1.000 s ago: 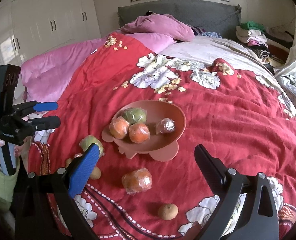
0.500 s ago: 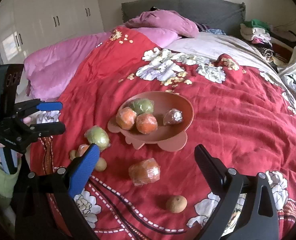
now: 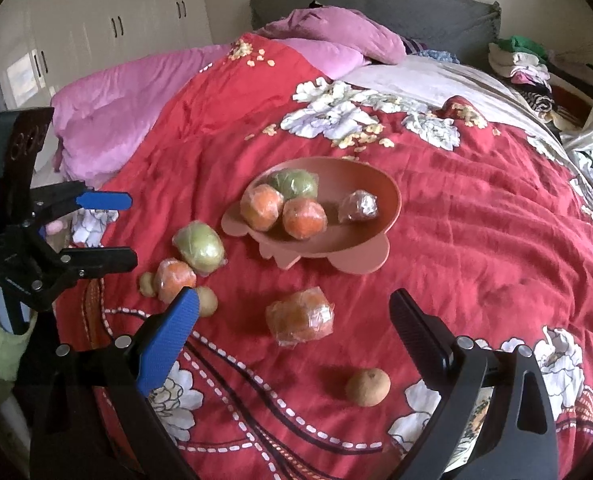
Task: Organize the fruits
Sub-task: 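Withdraw both open tools from the bowl toward the loose fruits, then grasp a wrapped orange with the right tool while the left tool grasps another wrapped orange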
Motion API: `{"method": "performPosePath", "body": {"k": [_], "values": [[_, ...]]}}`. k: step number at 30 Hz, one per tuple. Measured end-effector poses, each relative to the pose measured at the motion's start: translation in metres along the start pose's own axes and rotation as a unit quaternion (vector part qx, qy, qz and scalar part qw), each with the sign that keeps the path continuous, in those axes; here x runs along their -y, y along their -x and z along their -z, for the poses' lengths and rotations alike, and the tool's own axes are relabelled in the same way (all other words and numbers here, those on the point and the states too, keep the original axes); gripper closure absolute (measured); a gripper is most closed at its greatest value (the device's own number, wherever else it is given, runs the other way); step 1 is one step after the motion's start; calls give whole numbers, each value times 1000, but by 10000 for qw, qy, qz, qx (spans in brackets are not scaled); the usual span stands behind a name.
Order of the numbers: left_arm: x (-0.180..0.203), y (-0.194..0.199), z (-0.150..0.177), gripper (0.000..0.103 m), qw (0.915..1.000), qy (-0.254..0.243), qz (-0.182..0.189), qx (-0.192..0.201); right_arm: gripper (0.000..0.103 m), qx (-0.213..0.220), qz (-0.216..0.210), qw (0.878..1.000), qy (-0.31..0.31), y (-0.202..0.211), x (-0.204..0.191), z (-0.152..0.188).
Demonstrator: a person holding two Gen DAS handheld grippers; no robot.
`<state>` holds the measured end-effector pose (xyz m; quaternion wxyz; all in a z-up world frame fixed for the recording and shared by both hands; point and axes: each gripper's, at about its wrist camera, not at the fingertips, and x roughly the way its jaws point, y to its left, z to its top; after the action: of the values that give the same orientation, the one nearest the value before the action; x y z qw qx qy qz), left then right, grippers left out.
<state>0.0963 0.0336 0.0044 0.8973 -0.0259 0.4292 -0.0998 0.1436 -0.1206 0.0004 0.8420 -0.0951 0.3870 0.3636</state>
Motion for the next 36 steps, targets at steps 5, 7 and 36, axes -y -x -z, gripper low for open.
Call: {"method": "performPosePath", "body": {"k": [5,7,36], "values": [[2,-5,5,10,9999,-64,32,-74,7,-70,-17,10000,33,-3,-2,4],[3,-7,5,10,9999,-85,59,-104,7,-75,-15,10000,41,-3,-1,4],[18,-39,19,58,9960,-564,365,-584,27,-327,166,9986,387,-24,-3,12]]}}
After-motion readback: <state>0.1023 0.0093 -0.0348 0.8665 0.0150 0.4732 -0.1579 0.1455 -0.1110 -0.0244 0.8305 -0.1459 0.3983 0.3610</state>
